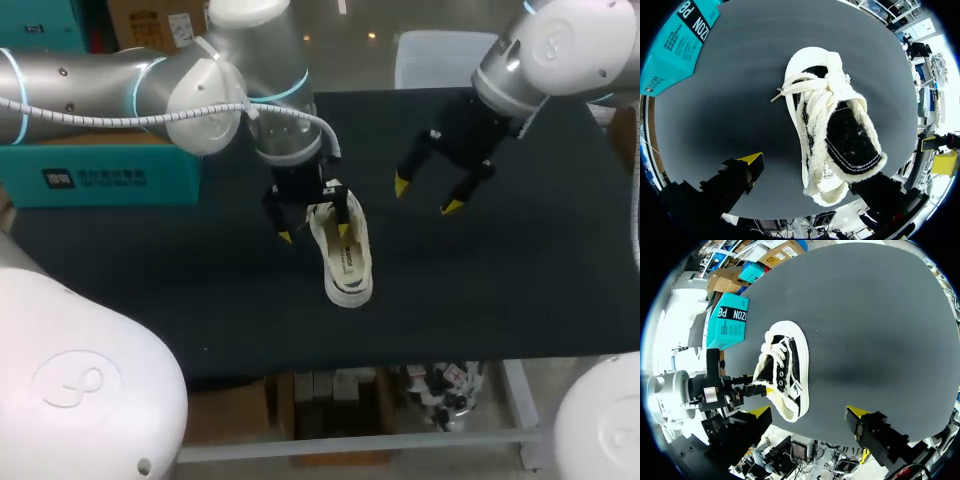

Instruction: Open the shoe tongue, take the insole out of the shoe, put the insole back into the shoe, and pack the shoe into the shoebox

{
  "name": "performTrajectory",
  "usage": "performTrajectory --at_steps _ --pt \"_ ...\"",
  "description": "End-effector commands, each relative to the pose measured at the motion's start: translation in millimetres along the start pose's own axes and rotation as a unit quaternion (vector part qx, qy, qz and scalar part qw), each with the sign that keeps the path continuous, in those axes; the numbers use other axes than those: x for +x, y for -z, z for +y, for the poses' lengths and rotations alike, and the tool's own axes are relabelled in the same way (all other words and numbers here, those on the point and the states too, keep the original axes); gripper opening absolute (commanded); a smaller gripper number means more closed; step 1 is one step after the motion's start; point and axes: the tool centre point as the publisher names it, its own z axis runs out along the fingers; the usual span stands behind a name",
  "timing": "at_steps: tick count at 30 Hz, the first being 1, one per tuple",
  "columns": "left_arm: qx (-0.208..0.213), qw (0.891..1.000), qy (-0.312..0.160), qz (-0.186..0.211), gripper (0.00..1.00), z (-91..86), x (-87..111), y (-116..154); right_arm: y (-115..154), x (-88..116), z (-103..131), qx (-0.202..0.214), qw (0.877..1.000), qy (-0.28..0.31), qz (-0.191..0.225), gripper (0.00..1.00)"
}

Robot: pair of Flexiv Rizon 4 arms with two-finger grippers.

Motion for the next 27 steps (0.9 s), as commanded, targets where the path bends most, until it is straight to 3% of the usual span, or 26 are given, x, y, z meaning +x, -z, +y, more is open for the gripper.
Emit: performTrajectory --at_steps 1,2,3,4,5,15,27 --pt "-0.009 1.0 -0.001 -0.006 1.0 -7.7 9.0 -8.8 -0.7 -1.1 9.9 0.086 0.996 0.007 -0.012 1.0" --pt "-0.009 1.0 -0.002 -0.008 0.88 -8.0 10.0 -9.6 -1.0 -1.9 11.3 0.086 0.996 0.011 -0.014 1.0" --pt "-0.012 1.0 0.0 -0.009 0.41 -8.4 10.9 -10.4 -1.4 -2.7 13.3 0.088 0.996 0.008 -0.02 1.0" --pt "-0.013 1.0 0.003 -0.01 0.16 -8.9 11.7 -10.9 -1.6 -3.1 14.8 0.088 0.996 0.013 -0.028 1.0" --pt "-0.013 1.0 0.001 -0.012 0.0 -9.0 11.8 -10.8 -2.0 -3.2 15.9 0.089 0.995 0.018 -0.032 1.0" --pt "-0.01 0.999 0.019 -0.038 0.0 -12.5 9.6 -11.3 -2.5 -2.4 24.7 0.082 0.989 0.081 -0.096 1.0" --pt "0.019 0.999 0.037 -0.029 0.0 -25.5 -2.7 7.0 4.4 -5.0 23.1 0.057 0.983 0.137 -0.105 1.0"
